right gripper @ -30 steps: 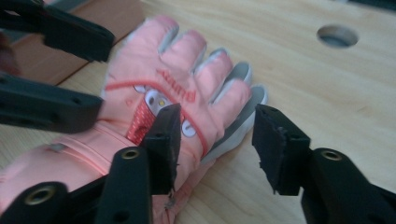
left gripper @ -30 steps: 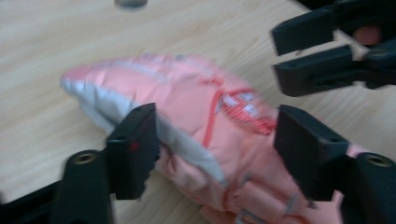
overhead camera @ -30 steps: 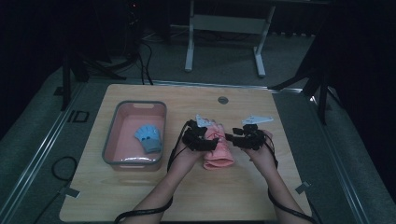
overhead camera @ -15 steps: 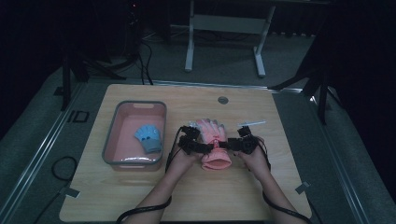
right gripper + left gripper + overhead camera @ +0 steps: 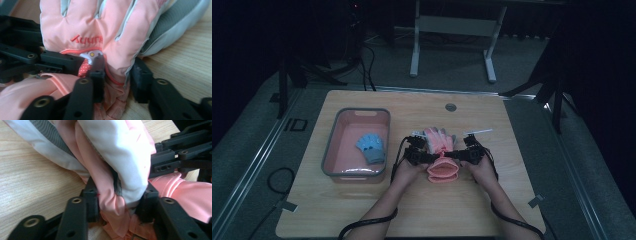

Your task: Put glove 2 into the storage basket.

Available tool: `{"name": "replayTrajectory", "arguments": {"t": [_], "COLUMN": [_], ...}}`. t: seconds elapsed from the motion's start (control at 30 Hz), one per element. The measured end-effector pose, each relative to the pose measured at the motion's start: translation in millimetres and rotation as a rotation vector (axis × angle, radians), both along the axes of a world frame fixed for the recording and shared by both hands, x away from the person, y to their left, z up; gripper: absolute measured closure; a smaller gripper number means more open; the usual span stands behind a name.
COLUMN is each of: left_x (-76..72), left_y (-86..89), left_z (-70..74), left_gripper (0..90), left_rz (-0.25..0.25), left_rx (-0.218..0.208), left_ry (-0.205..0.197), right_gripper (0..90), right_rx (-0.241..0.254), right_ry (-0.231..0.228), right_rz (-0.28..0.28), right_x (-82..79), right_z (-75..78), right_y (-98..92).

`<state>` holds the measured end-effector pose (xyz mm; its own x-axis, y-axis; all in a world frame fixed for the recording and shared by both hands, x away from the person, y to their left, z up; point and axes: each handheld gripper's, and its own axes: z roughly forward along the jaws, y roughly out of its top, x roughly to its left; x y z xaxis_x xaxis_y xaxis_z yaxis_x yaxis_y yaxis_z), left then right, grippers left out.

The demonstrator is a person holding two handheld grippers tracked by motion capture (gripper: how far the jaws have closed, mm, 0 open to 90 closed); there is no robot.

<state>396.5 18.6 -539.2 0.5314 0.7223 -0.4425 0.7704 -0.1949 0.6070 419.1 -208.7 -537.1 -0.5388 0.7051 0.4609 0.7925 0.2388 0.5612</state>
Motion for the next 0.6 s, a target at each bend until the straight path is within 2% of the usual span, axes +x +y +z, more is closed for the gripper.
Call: {"name": "replayTrajectory", "arguments": {"t": [0.1, 0.2, 0.33, 0.37, 0.4, 0.43, 0.53, 0.6], "left_x": [-0.9, -2.9, -5.4, -5.4, -5.6, -5.8, -7.0, -7.8], "left_y": [-0.5, -0.4, -0.4, -0.4, 1.7, 2.7, 5.9, 9.7], "left_z": [5.6, 14.2, 31.7, 31.7, 40.4, 43.8, 55.8, 63.3], "left_gripper": [65.7, 66.8, 68.4, 68.5, 68.5, 68.5, 68.6, 69.0], "left_rz": [0.003, -0.011, -0.027, -0.027, -0.032, -0.031, -0.034, -0.045], "left_rx": [0.000, 0.004, 0.002, 0.002, 0.003, 0.001, 0.006, 0.013], "left_ry": [0.001, -0.016, -0.042, -0.042, -0.056, -0.058, -0.078, -0.090], "right_gripper": [75.4, 76.5, 76.8, 76.8, 76.9, 77.1, 77.4, 77.5], "right_rx": [-0.011, -0.008, -0.019, -0.019, -0.025, -0.018, 0.022, 0.029], "right_ry": [-0.034, -0.060, -0.112, -0.112, -0.117, -0.136, -0.141, -0.156], "right_rz": [-0.013, -0.020, -0.020, -0.020, -0.022, -0.025, -0.028, -0.024], "right_x": [-4.3, -8.9, -14.6, -14.6, -15.7, -17.2, -17.5, -18.5], "right_z": [3.7, 10.5, 27.0, 27.0, 31.8, 39.9, 48.6, 54.1], "right_y": [1.5, 1.4, 2.7, 2.7, 3.6, 4.5, 4.5, 6.5]}}
